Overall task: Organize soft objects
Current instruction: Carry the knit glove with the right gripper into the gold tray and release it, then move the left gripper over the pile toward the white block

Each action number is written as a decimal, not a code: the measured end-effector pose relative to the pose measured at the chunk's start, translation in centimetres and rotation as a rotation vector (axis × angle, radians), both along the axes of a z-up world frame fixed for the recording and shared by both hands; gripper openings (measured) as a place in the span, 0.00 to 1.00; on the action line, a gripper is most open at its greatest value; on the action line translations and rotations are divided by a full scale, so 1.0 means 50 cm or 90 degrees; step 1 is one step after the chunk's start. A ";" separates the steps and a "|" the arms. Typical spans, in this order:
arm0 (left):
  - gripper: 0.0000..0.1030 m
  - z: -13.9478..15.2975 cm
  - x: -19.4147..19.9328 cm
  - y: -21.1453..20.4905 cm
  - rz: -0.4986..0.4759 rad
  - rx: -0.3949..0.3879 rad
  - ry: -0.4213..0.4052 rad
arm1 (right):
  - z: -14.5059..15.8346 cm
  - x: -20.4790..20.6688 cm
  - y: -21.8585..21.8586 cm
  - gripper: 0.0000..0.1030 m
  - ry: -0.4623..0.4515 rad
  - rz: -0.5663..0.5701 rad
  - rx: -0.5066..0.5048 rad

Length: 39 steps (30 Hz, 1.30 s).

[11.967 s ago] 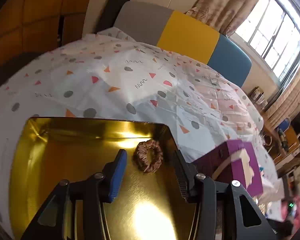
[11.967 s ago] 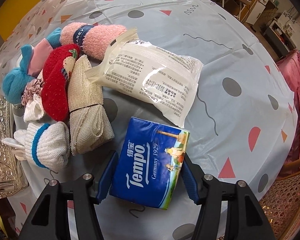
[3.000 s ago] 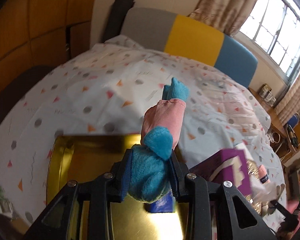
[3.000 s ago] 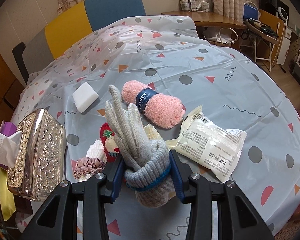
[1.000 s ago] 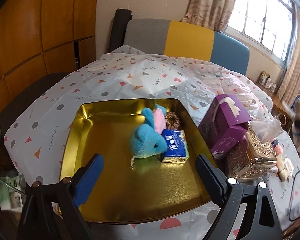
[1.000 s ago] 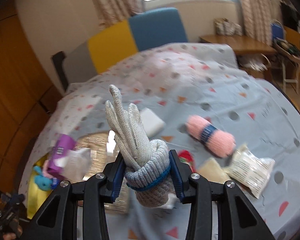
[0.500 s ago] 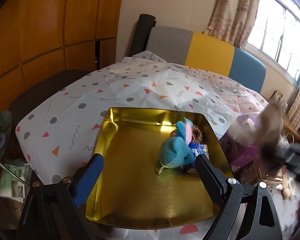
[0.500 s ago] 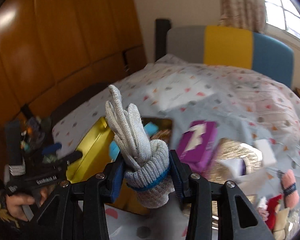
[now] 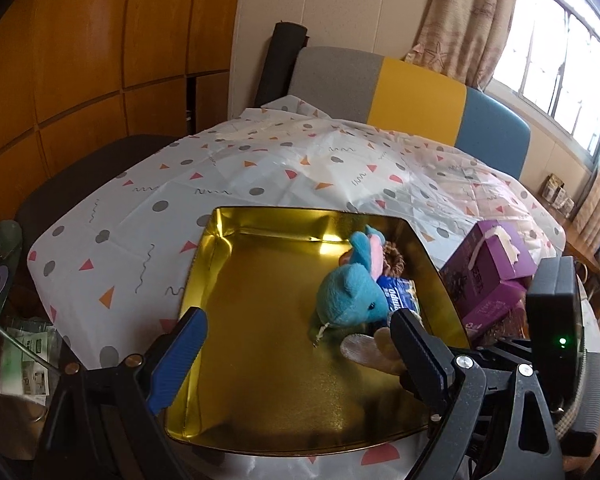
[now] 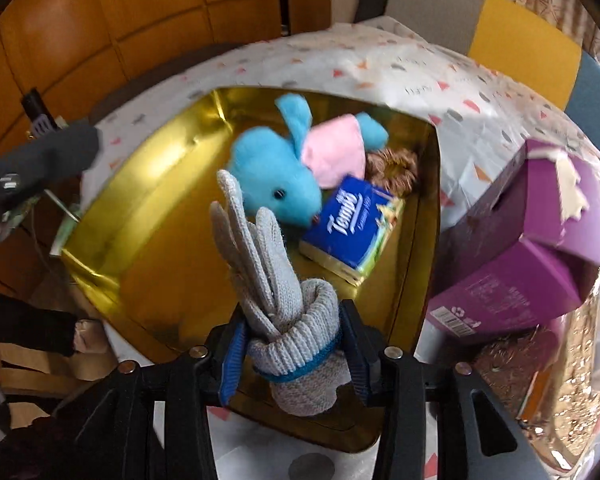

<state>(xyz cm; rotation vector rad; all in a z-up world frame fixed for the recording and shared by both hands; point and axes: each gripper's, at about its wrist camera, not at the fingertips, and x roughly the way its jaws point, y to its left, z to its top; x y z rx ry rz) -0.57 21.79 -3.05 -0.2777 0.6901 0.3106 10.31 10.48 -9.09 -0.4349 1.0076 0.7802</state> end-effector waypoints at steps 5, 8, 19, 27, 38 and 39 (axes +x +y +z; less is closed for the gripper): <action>0.91 -0.002 0.002 -0.010 -0.009 -0.001 0.003 | -0.003 -0.001 -0.014 0.49 0.004 -0.010 -0.001; 0.91 0.004 0.002 -0.016 -0.010 0.008 0.001 | 0.012 -0.011 -0.025 0.60 -0.013 -0.009 0.012; 0.91 0.018 0.001 -0.042 -0.034 0.021 -0.003 | 0.095 -0.055 -0.098 0.61 -0.085 -0.029 0.060; 0.91 0.028 0.001 -0.078 -0.062 0.038 -0.003 | 0.184 -0.053 -0.220 0.61 -0.144 -0.098 0.117; 0.91 0.039 0.013 -0.138 -0.109 0.063 0.003 | 0.237 0.023 -0.449 0.61 -0.206 -0.305 0.148; 0.91 0.040 0.014 -0.143 -0.113 0.067 0.003 | 0.236 0.034 -0.475 0.61 -0.205 -0.330 0.149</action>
